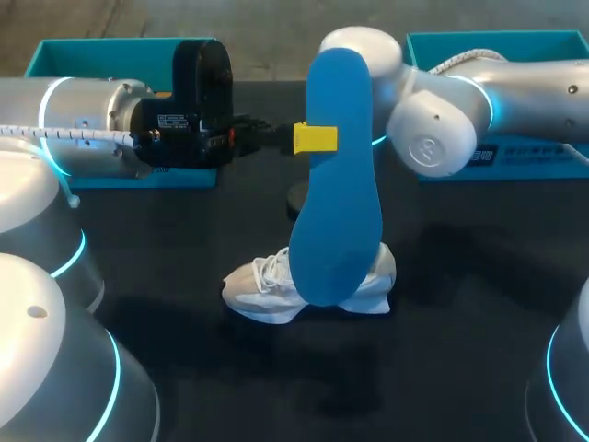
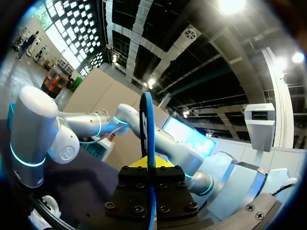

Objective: Take the shoe out of the shoebox, open the shoe tongue, remove and reinsert the insole, then place the shoe into the shoebox

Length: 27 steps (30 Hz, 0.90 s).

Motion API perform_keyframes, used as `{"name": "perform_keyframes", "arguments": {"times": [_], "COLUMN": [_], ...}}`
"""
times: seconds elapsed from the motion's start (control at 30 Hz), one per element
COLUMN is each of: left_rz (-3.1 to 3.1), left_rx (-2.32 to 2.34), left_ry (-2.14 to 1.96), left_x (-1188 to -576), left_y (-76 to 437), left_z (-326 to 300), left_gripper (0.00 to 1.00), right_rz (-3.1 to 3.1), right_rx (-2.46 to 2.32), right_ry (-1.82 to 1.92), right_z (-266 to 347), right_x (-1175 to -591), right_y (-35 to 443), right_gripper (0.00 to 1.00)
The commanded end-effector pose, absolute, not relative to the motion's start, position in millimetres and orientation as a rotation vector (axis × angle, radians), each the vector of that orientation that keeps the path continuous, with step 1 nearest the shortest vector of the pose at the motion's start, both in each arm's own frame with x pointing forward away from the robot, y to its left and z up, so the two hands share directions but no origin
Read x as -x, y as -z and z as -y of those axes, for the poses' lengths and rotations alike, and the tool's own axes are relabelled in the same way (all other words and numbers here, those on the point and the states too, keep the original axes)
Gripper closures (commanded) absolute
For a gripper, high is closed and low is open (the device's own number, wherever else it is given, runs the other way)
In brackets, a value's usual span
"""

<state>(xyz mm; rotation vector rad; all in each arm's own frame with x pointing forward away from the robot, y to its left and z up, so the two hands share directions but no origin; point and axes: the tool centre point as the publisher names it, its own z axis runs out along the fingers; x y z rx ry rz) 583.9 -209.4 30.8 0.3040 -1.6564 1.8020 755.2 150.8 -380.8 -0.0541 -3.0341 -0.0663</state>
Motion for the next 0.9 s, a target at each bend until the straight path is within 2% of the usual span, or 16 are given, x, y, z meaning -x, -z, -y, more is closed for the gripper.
{"name": "perform_keyframes", "arguments": {"times": [0.03,0.23,0.9], "left_rz": [1.657,1.657,1.657], "left_rx": [-0.304,-0.304,-0.304], "left_ry": [-1.801,-1.801,-1.801], "left_x": [-584,-584,-584], "left_y": [-30,-30,-30], "left_z": [210,210,210], "left_gripper": [1.0,1.0,1.0], "right_rz": [3.002,2.904,2.499], "right_rx": [0.199,0.488,1.475], "right_ry": [0.036,0.056,0.448], "right_z": [-155,-150,-134], "right_x": [-754,-753,-747], "right_y": [373,365,342], "right_gripper": [1.0,1.0,1.0]}}
